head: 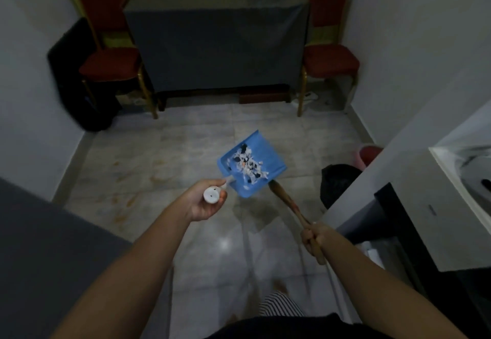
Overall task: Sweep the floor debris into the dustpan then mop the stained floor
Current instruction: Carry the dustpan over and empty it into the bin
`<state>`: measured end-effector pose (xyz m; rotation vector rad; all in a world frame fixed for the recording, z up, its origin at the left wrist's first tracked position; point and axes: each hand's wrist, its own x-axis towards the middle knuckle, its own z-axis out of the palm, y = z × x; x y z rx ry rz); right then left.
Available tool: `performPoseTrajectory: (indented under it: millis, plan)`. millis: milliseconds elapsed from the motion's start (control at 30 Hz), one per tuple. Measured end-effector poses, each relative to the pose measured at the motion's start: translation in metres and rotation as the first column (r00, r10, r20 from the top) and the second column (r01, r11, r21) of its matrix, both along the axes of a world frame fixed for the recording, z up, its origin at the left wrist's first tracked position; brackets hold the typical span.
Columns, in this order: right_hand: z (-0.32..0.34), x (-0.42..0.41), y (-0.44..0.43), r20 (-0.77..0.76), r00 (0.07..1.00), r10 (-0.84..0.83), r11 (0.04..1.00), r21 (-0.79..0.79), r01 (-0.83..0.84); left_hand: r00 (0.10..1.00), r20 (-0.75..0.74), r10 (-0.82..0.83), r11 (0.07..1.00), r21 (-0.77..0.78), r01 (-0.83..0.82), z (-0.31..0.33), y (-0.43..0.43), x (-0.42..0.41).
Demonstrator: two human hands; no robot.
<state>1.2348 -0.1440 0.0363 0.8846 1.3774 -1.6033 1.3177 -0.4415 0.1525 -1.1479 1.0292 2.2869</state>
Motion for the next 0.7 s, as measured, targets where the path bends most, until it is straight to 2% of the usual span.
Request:
performPoseTrajectory:
  millis: [67,133,300,400,467,700]
  plan:
    - [0.003,-0.016,-0.006,0.048,0.999,0.005,0.998,0.056,-0.008,0.998,-0.013,-0.067,0.998,-0.014,0.067,0.0,-0.007,-0.036]
    - [0.003,-0.041,-0.015,0.122,0.991,-0.063,0.996,0.077,0.053,0.99,-0.017,-0.138,0.99,-0.039,0.138,-0.002,-0.009,-0.075]
    - [-0.008,-0.098,-0.025,0.112,0.991,-0.078,0.997,0.012,0.077,0.949,-0.013,-0.314,0.945,-0.103,0.311,-0.009,-0.008,-0.171]
    - [-0.015,-0.131,-0.026,0.103,0.993,-0.058,0.997,0.065,0.052,0.919,0.006,-0.395,0.913,-0.108,0.393,-0.011,-0.008,-0.22]
    - [-0.017,-0.153,-0.022,0.109,0.992,-0.062,0.998,0.039,0.058,0.895,0.02,-0.445,0.889,-0.113,0.445,-0.013,-0.008,-0.25]
    - [-0.024,-0.208,-0.014,0.249,0.931,-0.267,0.962,0.01,0.274,0.74,0.023,-0.672,0.729,-0.157,0.667,-0.021,0.0,-0.327]
